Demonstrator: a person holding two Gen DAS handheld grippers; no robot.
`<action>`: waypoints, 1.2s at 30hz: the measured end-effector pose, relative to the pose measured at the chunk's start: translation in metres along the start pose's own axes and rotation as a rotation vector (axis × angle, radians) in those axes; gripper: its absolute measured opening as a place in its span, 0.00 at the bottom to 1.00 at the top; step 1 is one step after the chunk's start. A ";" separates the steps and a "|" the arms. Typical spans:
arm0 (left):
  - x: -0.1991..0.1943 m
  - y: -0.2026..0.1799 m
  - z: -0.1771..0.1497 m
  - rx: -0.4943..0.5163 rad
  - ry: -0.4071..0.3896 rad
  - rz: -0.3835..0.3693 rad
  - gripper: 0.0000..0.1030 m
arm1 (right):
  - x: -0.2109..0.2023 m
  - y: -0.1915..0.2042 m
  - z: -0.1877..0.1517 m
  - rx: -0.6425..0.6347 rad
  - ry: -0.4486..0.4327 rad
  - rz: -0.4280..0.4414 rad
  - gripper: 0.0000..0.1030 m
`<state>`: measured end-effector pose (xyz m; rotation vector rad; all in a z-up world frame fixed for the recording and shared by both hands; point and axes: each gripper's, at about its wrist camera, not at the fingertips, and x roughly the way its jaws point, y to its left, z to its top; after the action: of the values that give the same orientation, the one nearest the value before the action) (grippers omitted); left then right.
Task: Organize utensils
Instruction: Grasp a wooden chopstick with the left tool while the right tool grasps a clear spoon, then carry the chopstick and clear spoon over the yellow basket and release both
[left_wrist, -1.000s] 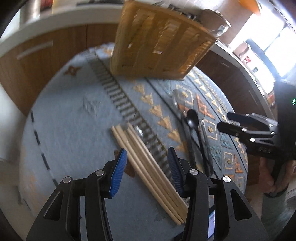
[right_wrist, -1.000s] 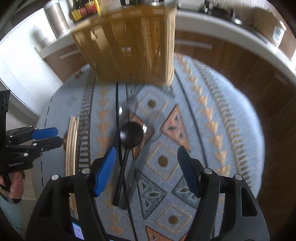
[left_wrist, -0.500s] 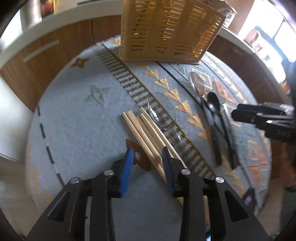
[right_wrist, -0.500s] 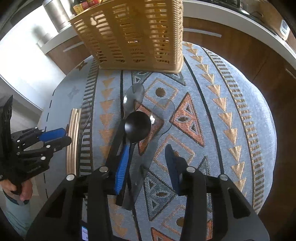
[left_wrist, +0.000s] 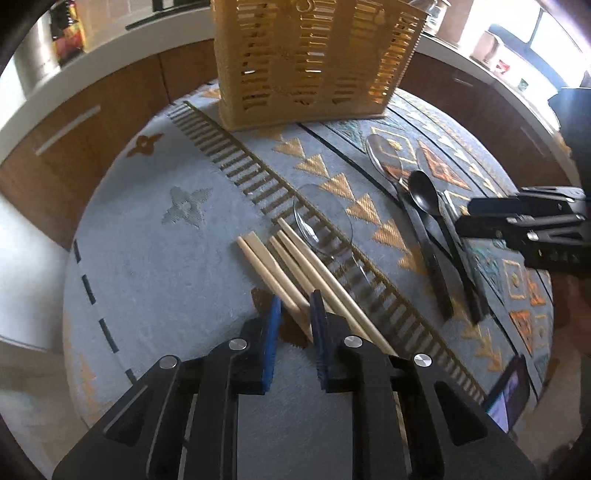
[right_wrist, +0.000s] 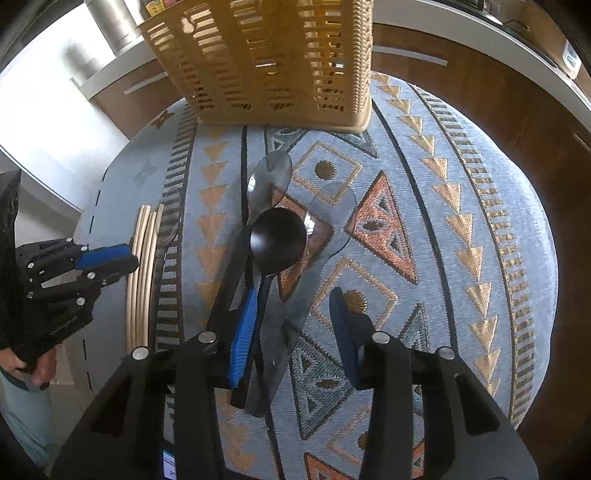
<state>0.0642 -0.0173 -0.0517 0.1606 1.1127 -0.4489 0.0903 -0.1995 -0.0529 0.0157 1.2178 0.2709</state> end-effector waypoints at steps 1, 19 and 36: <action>0.000 0.000 -0.001 0.013 0.001 0.002 0.16 | -0.001 -0.002 0.000 0.002 0.000 0.003 0.37; 0.014 -0.021 0.021 0.207 0.132 0.143 0.09 | -0.011 -0.022 0.011 0.053 0.002 -0.010 0.37; 0.012 0.019 0.023 0.119 0.125 0.130 0.05 | 0.015 -0.013 0.040 -0.039 0.094 -0.170 0.36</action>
<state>0.0961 -0.0112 -0.0545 0.3673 1.1909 -0.3926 0.1344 -0.2034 -0.0545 -0.1358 1.2990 0.1477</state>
